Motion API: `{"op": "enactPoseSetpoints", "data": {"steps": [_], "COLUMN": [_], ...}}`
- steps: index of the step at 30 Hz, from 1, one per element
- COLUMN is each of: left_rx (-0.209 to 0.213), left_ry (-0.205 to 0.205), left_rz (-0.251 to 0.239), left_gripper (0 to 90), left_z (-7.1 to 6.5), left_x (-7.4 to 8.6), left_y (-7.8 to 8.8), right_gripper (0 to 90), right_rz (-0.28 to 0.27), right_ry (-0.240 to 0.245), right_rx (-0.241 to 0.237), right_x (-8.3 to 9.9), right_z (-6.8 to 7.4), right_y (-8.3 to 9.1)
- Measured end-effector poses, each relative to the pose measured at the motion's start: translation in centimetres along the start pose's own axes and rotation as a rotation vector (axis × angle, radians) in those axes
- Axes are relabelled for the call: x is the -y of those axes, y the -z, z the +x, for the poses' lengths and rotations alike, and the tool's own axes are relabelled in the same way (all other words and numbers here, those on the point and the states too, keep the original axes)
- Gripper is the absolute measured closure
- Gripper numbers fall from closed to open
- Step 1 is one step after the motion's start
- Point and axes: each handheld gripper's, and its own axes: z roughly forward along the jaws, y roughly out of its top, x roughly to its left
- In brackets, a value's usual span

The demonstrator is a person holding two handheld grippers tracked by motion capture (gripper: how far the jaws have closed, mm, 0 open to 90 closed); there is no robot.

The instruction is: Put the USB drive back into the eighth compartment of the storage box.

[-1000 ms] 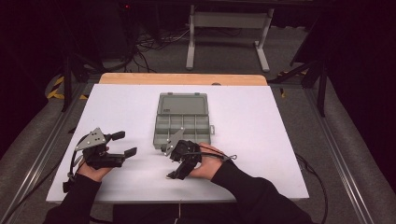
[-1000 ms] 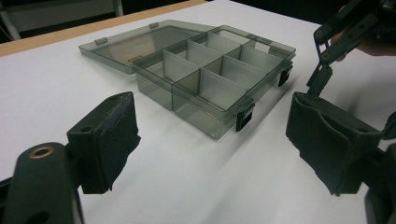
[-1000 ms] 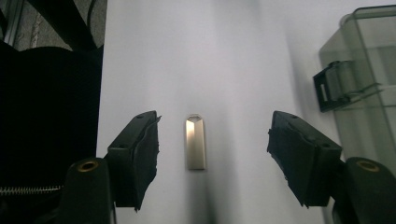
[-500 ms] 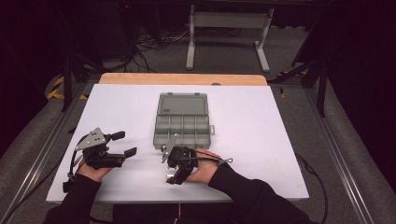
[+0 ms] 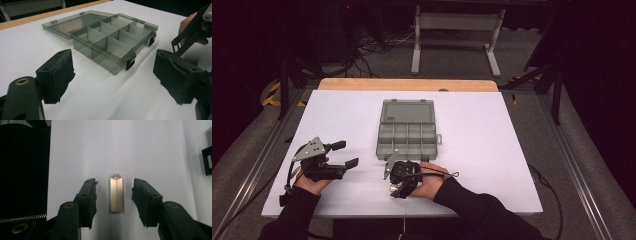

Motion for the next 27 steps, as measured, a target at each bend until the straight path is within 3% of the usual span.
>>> {"op": "enactPoseSetpoints", "data": {"steps": [8, 15, 27], "left_rx": [0.001, 0.0, 0.0], "left_ry": [0.003, 0.003, -0.001], "left_rz": [-0.002, -0.003, -0.002], "left_gripper": [17.4, 17.5, 17.4], "left_z": [-0.04, -0.04, -0.02], "left_x": [0.02, 0.01, 0.01], "left_y": [-0.04, 0.0, -0.01], "right_gripper": [67.3, 77.5, 78.7], "right_rz": [0.009, 0.011, 0.002], "right_ry": [0.01, 0.019, 0.005], "right_rx": [0.031, 0.024, 0.018], "right_x": [0.02, 0.03, 0.11], "right_z": [0.07, 0.11, 0.0], "right_y": [-0.06, -0.04, -0.03]}}
